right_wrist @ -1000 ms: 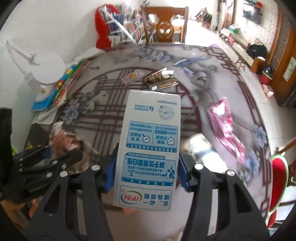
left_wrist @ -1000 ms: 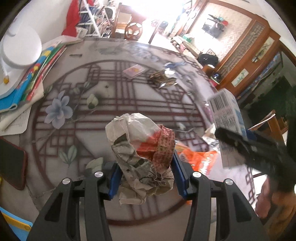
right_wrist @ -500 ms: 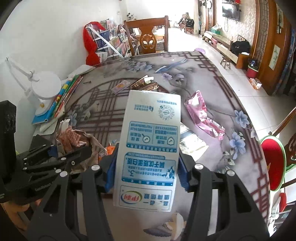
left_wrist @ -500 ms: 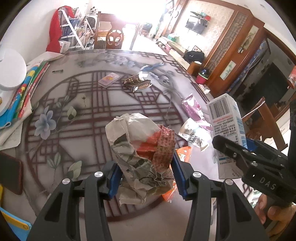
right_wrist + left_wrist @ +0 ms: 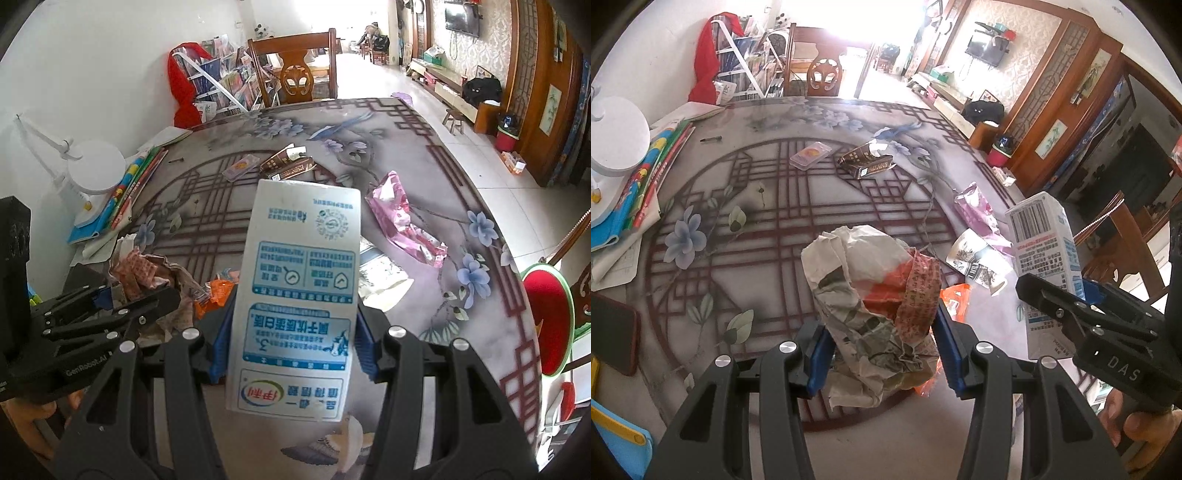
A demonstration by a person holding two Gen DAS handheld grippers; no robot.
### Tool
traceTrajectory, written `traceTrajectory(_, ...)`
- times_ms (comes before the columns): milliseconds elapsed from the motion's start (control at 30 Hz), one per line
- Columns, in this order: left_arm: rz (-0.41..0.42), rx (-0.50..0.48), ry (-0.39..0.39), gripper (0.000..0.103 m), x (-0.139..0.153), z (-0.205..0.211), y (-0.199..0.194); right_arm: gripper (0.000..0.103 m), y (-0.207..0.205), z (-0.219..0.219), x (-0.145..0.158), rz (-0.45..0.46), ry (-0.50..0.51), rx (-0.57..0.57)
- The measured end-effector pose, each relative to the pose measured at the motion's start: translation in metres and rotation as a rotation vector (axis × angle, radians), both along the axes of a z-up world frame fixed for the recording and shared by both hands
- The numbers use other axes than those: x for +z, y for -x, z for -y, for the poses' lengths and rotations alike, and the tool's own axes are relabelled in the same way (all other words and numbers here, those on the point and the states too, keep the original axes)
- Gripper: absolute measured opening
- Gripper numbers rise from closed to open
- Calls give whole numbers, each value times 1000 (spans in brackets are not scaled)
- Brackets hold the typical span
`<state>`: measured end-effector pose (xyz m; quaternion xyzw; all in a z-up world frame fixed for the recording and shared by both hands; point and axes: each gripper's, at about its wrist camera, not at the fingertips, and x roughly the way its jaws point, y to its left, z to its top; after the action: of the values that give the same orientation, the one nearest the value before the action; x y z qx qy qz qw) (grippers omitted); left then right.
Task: Collect trash
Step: 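Grasp the white-blue milk carton with the right gripper while the left holds the paper, then carry the paper and carton to the red bin and open both grippers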
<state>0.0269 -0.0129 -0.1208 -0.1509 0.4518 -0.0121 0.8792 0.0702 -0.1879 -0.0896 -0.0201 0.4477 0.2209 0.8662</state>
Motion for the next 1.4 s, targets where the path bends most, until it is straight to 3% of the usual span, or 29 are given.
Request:
traceTrajectory(533, -20, -14, -19, 47, -3, 18, -1, 53, -1, 20, -7, -24, -20, -30)
traceTrajectory(900, 19, -18, -43, 47, 10, 29, -3, 53, -1, 34, 0, 5, -25, -45)
traceTrajectory(1400, 23, -31, -48, 47, 16, 76, -20, 53, -14, 92, 1, 6, -33, -83)
